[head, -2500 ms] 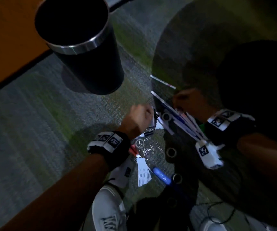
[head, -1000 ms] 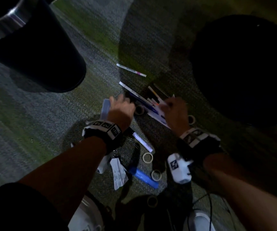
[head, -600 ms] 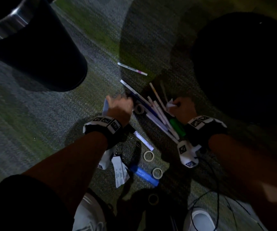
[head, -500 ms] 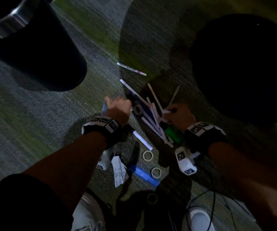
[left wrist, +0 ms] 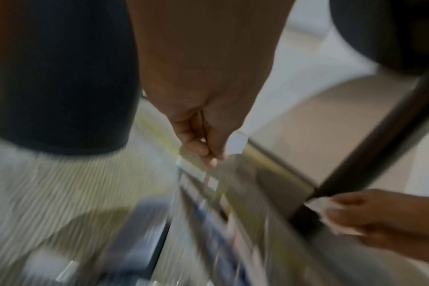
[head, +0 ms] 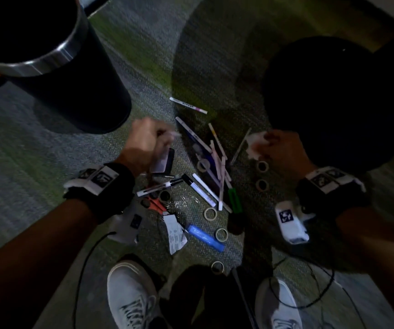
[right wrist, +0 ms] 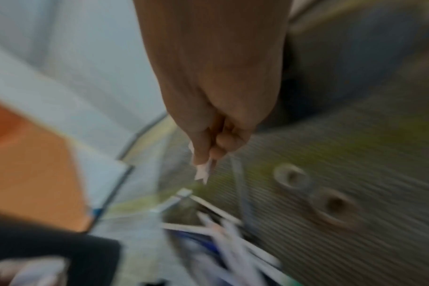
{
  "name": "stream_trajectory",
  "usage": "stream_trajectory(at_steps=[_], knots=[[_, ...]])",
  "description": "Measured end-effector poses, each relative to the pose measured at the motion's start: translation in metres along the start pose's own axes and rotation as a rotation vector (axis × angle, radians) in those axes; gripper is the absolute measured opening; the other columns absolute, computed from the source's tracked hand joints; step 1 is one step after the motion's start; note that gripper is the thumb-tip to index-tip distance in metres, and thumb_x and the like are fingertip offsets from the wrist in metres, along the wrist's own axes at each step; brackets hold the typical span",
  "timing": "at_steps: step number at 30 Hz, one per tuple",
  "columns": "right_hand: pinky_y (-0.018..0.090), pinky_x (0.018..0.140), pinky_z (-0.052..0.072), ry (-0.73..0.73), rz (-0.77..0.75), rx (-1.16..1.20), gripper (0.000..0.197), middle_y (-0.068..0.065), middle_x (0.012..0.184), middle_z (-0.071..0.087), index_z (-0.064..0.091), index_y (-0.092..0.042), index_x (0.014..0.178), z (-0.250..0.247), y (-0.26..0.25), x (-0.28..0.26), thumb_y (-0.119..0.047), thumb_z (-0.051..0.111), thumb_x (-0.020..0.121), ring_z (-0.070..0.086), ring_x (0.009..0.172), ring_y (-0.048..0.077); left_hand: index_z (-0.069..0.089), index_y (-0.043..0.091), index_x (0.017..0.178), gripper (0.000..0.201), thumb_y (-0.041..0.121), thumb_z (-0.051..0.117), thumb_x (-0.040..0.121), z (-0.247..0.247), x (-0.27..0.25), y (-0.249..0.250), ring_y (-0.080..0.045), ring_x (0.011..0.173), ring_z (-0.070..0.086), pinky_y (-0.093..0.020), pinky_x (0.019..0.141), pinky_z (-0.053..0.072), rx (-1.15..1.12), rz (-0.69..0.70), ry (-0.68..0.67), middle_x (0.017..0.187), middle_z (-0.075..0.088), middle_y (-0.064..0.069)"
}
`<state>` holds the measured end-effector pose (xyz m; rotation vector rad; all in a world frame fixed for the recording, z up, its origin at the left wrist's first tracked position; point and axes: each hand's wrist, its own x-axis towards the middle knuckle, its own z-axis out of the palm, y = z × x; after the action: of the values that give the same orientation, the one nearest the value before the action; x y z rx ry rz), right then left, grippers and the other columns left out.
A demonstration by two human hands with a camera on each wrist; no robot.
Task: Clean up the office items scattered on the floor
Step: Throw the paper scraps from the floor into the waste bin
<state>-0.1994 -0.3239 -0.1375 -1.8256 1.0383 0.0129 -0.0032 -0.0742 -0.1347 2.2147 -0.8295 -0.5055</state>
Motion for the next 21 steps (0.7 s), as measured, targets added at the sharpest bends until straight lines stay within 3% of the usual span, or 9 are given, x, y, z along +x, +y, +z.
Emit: stream_trajectory(at_steps=[2,3,6,9,11,13,16,17,21], knots=[[0.014,0.050,0.048,-0.019,-0.077,-0.002,0.014,-0.004,0.069,0.064,0.063,-0.024,0.079,0.005,-0.041,-0.002,-0.017,0.069,0.090,0.058,0.049,-0.003,0.078,0.014,0.097,0.015,0.012,0.066,0.089,-0.026,0.006,0.013,0.001,0.064,0.063,-0.018,0.068,0.056,-0.025,-0.024,0.089,0.075,0.072,0.002],[0.011,0.046,0.045,-0.048,-0.104,-0.009,0.010,-0.005,0.066,0.063,0.066,-0.022,0.082,0.011,-0.059,-0.002,-0.018,0.068,0.091,0.056,0.044,-0.004,0.078,0.016,0.097,0.014,0.015,0.065,0.090,-0.037,0.008,0.019,0.004,0.063,0.061,-0.020,0.071,0.057,-0.048,-0.027,0.130,0.074,0.071,0.004],[0.018,0.043,0.044,-0.170,-0.183,0.046,0.006,0.002,0.065,0.062,0.069,-0.011,0.092,0.048,-0.118,0.000,-0.013,0.072,0.087,0.054,0.041,0.001,0.074,0.016,0.087,0.020,0.032,0.064,0.091,-0.089,0.004,0.039,-0.009,0.056,0.060,-0.029,0.067,0.055,-0.077,-0.018,0.248,0.068,0.069,-0.003],[0.022,0.042,0.040,-0.308,-0.290,0.053,0.030,0.002,0.053,0.050,0.056,-0.019,0.061,0.093,-0.186,-0.004,-0.008,0.074,0.083,0.053,0.043,0.014,0.068,0.021,0.086,0.008,0.028,0.063,0.086,-0.149,-0.002,0.041,-0.017,0.068,0.067,-0.035,0.074,0.055,-0.040,-0.025,0.421,0.069,0.070,-0.002],[0.026,0.045,0.041,-0.312,-0.385,0.055,0.039,-0.001,0.050,0.044,0.047,-0.019,0.057,0.123,-0.236,-0.008,-0.010,0.076,0.081,0.054,0.043,0.013,0.068,0.023,0.085,0.007,0.027,0.062,0.085,-0.188,-0.004,0.033,-0.016,0.073,0.067,-0.037,0.077,0.055,0.009,-0.072,0.526,0.071,0.071,0.001],[0.028,0.046,0.042,-0.280,-0.452,0.051,0.032,0.003,0.050,0.050,0.050,-0.015,0.061,0.150,-0.280,-0.007,-0.006,0.072,0.084,0.052,0.040,0.011,0.070,0.021,0.082,0.011,0.028,0.062,0.085,-0.220,-0.006,0.024,-0.013,0.077,0.067,-0.036,0.076,0.055,0.038,-0.123,0.595,0.076,0.072,0.003],[0.042,0.048,0.049,-0.218,-0.509,0.028,0.016,0.017,0.057,0.056,0.059,0.006,0.074,0.186,-0.331,-0.003,-0.004,0.068,0.084,0.057,0.046,0.022,0.072,0.016,0.085,0.013,0.017,0.059,0.082,-0.249,0.000,0.016,-0.018,0.081,0.068,-0.040,0.074,0.057,0.067,-0.196,0.601,0.084,0.073,-0.002],[0.049,0.050,0.052,-0.197,-0.510,0.020,0.022,0.019,0.059,0.057,0.059,0.015,0.084,0.195,-0.342,-0.003,-0.005,0.068,0.083,0.059,0.047,0.024,0.073,0.014,0.091,0.018,0.014,0.058,0.081,-0.252,0.003,0.016,-0.020,0.085,0.068,-0.039,0.076,0.057,0.081,-0.210,0.569,0.090,0.074,-0.004],[0.052,0.059,0.058,-0.170,-0.519,-0.093,0.033,0.023,0.073,0.070,0.066,0.007,0.092,0.194,-0.358,-0.002,-0.024,0.072,0.084,0.068,0.059,0.032,0.064,0.015,0.123,0.039,0.009,0.056,0.086,-0.250,0.005,0.021,-0.016,0.097,0.062,-0.021,0.079,0.044,0.116,-0.199,0.493,0.111,0.067,-0.003]])
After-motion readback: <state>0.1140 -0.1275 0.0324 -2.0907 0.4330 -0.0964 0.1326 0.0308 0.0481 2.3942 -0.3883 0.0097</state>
